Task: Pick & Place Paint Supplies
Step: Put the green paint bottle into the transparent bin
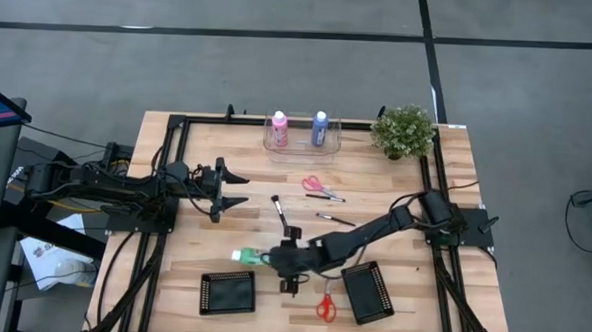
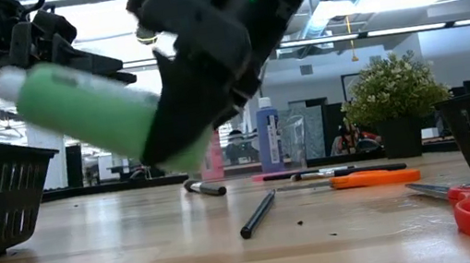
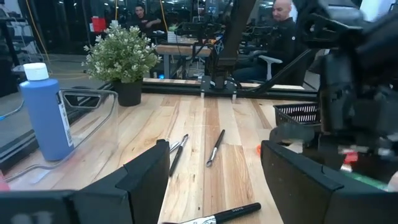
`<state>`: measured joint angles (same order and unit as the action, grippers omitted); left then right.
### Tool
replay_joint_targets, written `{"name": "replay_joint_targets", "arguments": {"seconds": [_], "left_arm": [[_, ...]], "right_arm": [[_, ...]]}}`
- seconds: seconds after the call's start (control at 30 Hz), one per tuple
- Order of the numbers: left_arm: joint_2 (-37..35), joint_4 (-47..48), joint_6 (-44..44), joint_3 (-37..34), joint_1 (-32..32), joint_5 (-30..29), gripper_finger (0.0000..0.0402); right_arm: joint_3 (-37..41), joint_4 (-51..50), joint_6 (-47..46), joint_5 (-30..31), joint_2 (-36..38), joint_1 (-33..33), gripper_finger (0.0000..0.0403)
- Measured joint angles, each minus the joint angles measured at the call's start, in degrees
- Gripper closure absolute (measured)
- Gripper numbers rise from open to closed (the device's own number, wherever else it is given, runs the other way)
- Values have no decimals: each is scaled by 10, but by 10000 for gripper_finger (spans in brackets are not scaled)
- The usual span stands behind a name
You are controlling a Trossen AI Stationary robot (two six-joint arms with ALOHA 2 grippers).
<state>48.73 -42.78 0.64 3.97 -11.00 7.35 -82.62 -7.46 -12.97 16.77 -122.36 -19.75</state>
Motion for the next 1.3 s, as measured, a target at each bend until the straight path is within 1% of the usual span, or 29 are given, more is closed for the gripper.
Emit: {"name": "replay_joint_targets", "arguments": {"seconds": [0.17,0.33,0.4,0.5,0.57,0.63,0.7,0.83,0.9,0.97,1.13,1.3], "left_arm": [[0,-23,-4,0,0,5,161],[0,-102,-2,0,0,67,161],[1,-136,9,0,0,84,161],[1,-172,26,0,0,90,160],[10,-182,35,5,0,90,155],[30,-180,47,17,0,87,148],[71,-190,56,41,0,77,140],[171,-266,51,89,-1,70,128],[214,-284,43,119,-6,75,126],[253,-288,34,144,-14,92,125],[309,-310,38,179,-31,132,125],[341,-317,44,202,-37,147,126]], "right_arm": [[137,209,29,14,64,15,250],[273,407,41,19,118,42,250],[325,490,51,19,134,53,250],[386,607,67,18,154,69,250],[417,660,83,17,161,78,250],[437,696,98,11,160,88,250],[442,709,110,-3,160,98,250],[443,712,132,-26,160,115,250],[443,717,146,-30,160,122,250],[444,729,152,-36,160,131,250],[466,780,151,-67,160,158,250],[476,794,131,-88,160,183,251]]}}
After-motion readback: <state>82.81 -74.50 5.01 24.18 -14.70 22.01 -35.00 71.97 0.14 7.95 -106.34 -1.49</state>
